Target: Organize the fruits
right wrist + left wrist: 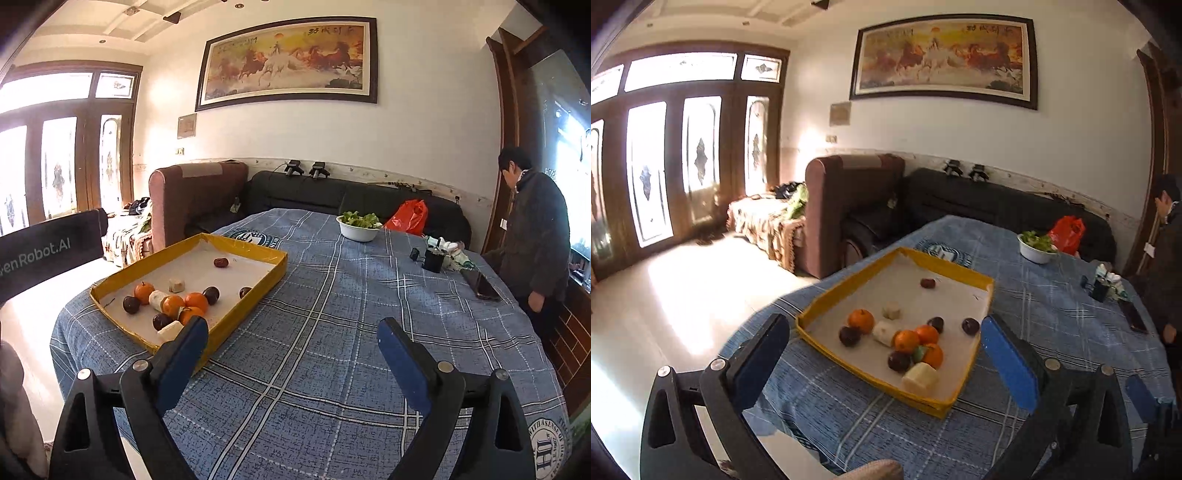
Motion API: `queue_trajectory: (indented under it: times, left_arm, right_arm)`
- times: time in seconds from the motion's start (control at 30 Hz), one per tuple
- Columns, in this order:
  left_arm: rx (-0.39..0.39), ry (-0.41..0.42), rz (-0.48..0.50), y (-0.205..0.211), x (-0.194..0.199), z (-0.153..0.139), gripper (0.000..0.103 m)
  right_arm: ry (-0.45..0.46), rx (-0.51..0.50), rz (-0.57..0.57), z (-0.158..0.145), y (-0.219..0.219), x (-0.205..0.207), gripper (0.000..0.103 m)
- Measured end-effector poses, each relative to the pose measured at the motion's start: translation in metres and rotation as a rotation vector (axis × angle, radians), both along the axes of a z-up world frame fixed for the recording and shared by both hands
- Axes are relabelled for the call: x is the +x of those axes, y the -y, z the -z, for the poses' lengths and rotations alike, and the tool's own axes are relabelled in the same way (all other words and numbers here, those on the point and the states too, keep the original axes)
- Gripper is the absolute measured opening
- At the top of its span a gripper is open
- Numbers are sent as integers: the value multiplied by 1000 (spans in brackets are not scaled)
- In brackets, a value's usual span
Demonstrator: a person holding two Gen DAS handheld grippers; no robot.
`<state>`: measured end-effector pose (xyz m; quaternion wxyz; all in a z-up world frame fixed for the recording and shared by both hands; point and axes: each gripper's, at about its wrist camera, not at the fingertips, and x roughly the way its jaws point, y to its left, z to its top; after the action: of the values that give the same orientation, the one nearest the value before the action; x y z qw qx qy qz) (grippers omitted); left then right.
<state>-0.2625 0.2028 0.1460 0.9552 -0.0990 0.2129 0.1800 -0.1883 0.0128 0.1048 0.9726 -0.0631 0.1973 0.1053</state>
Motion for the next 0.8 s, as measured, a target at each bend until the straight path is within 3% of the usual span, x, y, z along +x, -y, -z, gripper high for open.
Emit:
queue_trajectory:
  times: [0.13,0.63,0.8]
  left_arm:
    - [-68,-31,32,-9,9,14,103]
    - [-52,-102,24,-13,21,26,103]
    - [-78,-79,50,-16,18,25,103]
  right_arm:
    - [-11,-12,-39,2,-10,-1,96]
    - [-72,-50,-111,5,-32,11,96]
    - [-94,-62,-123,8,-37,13,96]
